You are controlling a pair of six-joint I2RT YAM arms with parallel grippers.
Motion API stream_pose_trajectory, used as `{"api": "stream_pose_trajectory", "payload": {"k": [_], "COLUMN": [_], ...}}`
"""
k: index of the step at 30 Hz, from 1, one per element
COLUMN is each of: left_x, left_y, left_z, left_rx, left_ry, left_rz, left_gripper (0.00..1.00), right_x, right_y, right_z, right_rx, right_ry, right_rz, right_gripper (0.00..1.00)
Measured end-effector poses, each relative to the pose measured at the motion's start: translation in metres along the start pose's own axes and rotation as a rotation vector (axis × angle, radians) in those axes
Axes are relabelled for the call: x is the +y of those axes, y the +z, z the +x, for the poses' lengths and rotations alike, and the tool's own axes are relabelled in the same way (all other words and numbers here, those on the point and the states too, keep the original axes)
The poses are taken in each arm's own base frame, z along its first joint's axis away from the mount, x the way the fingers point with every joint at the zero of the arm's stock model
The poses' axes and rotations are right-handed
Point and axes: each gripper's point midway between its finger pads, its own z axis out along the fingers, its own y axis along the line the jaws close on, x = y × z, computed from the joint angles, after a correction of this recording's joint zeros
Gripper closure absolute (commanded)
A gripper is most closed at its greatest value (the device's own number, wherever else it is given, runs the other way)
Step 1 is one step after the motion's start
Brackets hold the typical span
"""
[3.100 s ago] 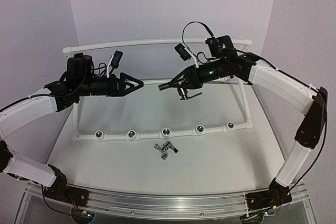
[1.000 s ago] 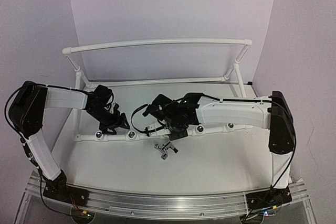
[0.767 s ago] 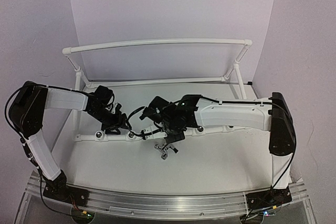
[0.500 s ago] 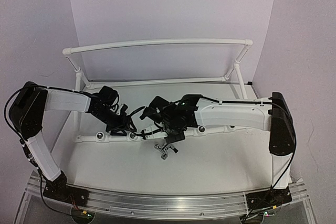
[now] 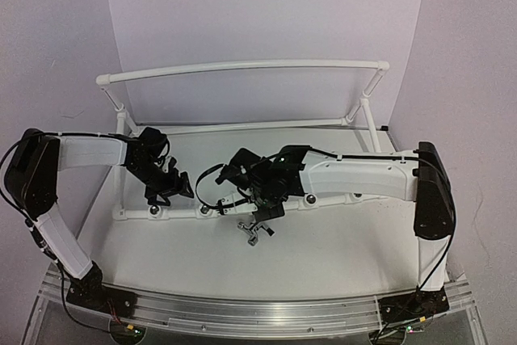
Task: Install the water faucets
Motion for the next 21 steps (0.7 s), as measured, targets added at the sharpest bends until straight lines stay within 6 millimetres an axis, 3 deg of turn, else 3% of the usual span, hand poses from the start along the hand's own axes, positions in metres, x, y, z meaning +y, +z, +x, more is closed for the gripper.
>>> {"api": "stream_pose_trajectory", "payload": {"k": [7,14,18,21], "left_x": [0.021,0.045,0.039,0.017], "left_y": [0.001,0.012,0.016,0.025], "left_z": [-0.016,-0.009,0.000,0.020], "left_rx": [-0.040,-0.008,0.011,0.059], "left_ry": [0.021,0.028,0.079,0.143], "left_rz": [-0.125,-0.237,-0.254,-0.229], "left_gripper": [0.15,0.29,0.33,0.36], "right_x": [0.001,0.002,0.003,0.003], "right_y": [0.000,0.000,-0.001,-0.002], "right_z": [0.000,0.000,0.002,0.003], "right_rx": [-0.002,0.000,0.003,0.005], "right_ry": [0.011,0.017,0.020,0.024], "right_rz": [-0.004,-0.009,-0.015,-0.016], "right_gripper": [1.00,1.00,1.00,1.00]}}
